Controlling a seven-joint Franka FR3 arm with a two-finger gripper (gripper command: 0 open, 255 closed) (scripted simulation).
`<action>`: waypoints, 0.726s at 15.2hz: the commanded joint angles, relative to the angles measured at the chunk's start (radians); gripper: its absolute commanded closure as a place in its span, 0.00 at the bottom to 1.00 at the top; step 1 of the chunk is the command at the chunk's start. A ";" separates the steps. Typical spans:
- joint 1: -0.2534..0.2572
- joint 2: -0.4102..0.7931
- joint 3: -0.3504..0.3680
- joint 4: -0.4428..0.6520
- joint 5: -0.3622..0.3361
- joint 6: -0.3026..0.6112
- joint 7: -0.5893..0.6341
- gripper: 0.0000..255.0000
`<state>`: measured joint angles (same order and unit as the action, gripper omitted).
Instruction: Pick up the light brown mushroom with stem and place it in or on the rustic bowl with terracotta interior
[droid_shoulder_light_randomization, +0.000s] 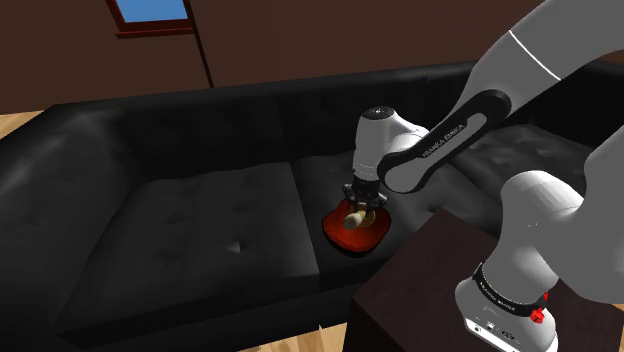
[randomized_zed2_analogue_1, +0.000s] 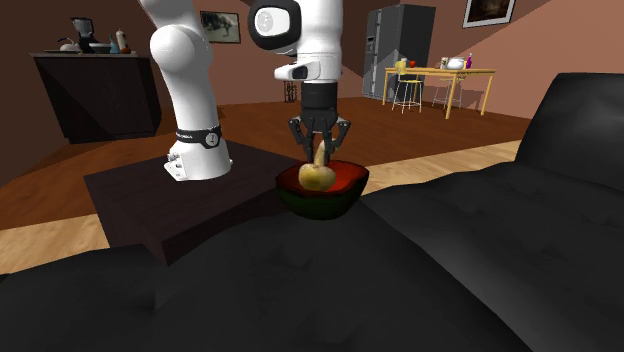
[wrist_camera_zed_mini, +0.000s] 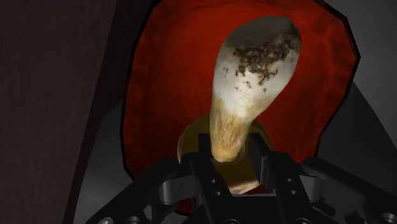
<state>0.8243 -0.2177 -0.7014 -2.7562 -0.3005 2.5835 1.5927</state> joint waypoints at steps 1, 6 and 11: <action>0.000 0.000 0.000 0.000 0.000 0.000 0.000 0.00; 0.000 0.000 0.000 0.000 0.000 0.000 0.000 0.00; -0.043 -0.157 0.059 0.036 -0.057 -0.185 0.048 0.00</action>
<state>0.7879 -0.3550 -0.6486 -2.7243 -0.3504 2.4223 1.6375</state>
